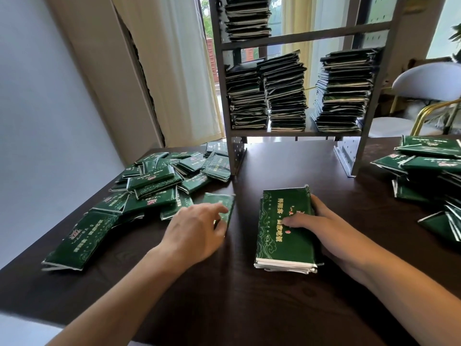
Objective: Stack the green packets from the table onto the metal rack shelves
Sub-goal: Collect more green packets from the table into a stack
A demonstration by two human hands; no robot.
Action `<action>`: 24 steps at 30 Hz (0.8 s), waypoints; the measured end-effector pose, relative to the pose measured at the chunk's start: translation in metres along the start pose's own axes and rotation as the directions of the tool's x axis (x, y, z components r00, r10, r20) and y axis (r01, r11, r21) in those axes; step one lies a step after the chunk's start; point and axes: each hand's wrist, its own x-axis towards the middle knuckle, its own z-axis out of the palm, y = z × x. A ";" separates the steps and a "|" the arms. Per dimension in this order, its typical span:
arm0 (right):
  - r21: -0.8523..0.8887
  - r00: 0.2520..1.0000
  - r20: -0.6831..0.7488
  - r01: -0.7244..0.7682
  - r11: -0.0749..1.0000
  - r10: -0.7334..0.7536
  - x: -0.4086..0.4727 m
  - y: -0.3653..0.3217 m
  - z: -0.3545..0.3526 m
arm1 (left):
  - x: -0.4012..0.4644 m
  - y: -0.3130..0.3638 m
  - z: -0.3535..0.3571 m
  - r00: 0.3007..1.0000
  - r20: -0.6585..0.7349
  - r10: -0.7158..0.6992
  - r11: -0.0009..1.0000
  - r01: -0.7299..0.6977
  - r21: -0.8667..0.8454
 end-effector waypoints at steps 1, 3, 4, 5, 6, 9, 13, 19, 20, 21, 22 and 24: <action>0.004 1.000 -0.002 0.001 1.000 -0.001 0.000 0.000 0.000 | 0.001 0.002 -0.002 0.999 -0.035 -0.029 0.998 0.028 -0.049; 0.015 1.000 -0.006 0.005 1.000 -0.005 -0.001 0.000 0.000 | 0.003 0.005 -0.003 0.995 -0.003 -0.097 0.995 0.097 -0.003; 0.019 1.000 -0.009 0.008 1.000 -0.008 -0.001 0.000 0.000 | 0.005 0.004 -0.002 0.989 0.060 -0.132 0.990 0.129 0.057; 0.021 1.000 -0.011 0.011 1.000 -0.011 0.000 0.000 0.000 | 0.007 0.004 0.000 0.978 0.131 -0.163 0.983 0.150 0.104; 0.022 1.000 -0.014 0.012 1.000 -0.012 0.001 0.001 0.000 | 0.007 0.002 0.003 0.966 0.187 -0.179 0.980 0.159 0.120; 0.023 1.000 -0.015 0.013 1.000 -0.012 0.001 0.001 0.000 | 0.006 0.000 0.007 0.965 0.234 -0.119 0.993 0.119 0.018; 0.016 1.000 -0.009 0.011 1.000 -0.011 0.003 0.002 -0.001 | 0.003 0.008 -0.002 0.907 0.420 -0.028 0.945 0.161 -0.284; 0.025 1.000 -0.007 0.008 1.000 -0.008 0.002 0.001 -0.003 | 0.009 0.017 -0.007 0.843 0.511 -0.170 0.910 0.334 -0.248; 0.027 1.000 -0.009 0.007 1.000 -0.006 0.002 0.000 -0.003 | 0.008 0.019 -0.008 0.832 0.525 -0.179 0.896 0.359 -0.263; 0.028 1.000 -0.010 0.006 1.000 -0.006 0.003 0.000 -0.003 | 0.007 0.022 -0.008 0.825 0.533 -0.188 0.878 0.385 -0.286; 0.027 1.000 -0.010 0.007 1.000 -0.006 0.003 0.000 -0.004 | 0.006 0.024 -0.008 0.825 0.531 -0.193 0.857 0.406 -0.319; 0.020 1.000 -0.013 0.007 1.000 -0.007 0.003 0.000 -0.004 | 0.003 0.029 -0.010 0.841 0.503 -0.200 0.799 0.437 -0.413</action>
